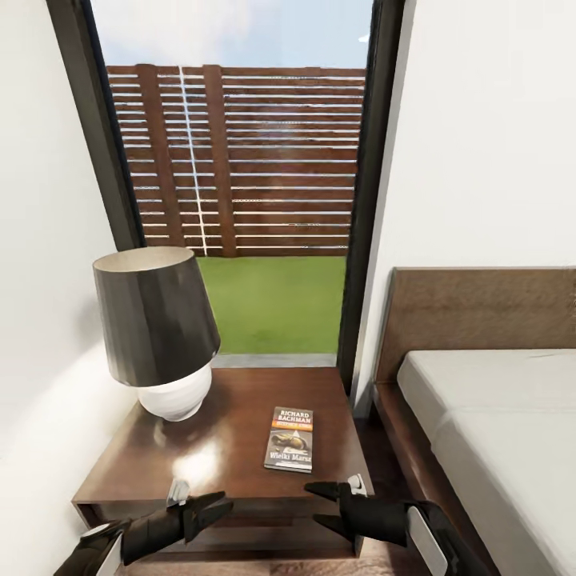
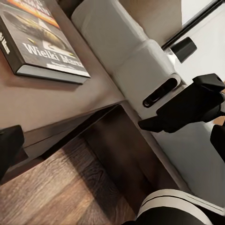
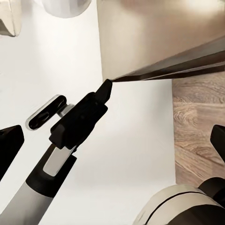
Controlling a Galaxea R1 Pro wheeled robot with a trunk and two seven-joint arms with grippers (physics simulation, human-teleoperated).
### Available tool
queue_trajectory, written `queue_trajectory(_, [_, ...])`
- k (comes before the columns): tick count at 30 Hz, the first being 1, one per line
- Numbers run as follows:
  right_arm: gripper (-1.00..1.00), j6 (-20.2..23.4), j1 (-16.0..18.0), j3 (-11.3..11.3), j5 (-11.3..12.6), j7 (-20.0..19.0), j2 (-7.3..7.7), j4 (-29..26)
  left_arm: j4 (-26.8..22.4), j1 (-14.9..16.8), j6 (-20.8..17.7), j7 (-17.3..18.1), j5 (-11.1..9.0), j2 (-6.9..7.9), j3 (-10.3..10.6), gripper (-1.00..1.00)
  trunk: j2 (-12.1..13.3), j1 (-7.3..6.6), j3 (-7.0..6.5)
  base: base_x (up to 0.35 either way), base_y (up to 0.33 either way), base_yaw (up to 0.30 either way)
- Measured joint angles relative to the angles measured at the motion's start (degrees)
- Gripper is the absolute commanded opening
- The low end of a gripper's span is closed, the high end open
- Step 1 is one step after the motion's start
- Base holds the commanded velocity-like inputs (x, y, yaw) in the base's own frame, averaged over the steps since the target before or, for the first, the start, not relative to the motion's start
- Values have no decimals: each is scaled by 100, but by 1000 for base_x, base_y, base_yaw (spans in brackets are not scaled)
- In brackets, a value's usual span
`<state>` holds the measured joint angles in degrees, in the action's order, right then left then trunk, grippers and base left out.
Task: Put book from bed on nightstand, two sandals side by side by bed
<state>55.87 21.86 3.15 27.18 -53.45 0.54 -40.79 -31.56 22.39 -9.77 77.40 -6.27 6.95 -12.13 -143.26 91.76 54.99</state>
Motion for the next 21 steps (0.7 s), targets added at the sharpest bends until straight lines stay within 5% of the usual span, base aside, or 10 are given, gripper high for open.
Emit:
queue_trajectory(15, [100, -4, 0, -22, -14, 2, 9, -184, 0, 0, 0, -199, 26, 2, 15, 100, 484, -271, -282, 0, 0, 0])
queue_trajectory(21, [100, -2, -6, -33, -17, -4, 53, -746, 0, 0, 4, -438, 40, -10, 39, 100, 725, -402, -390, 0, 0, 0])
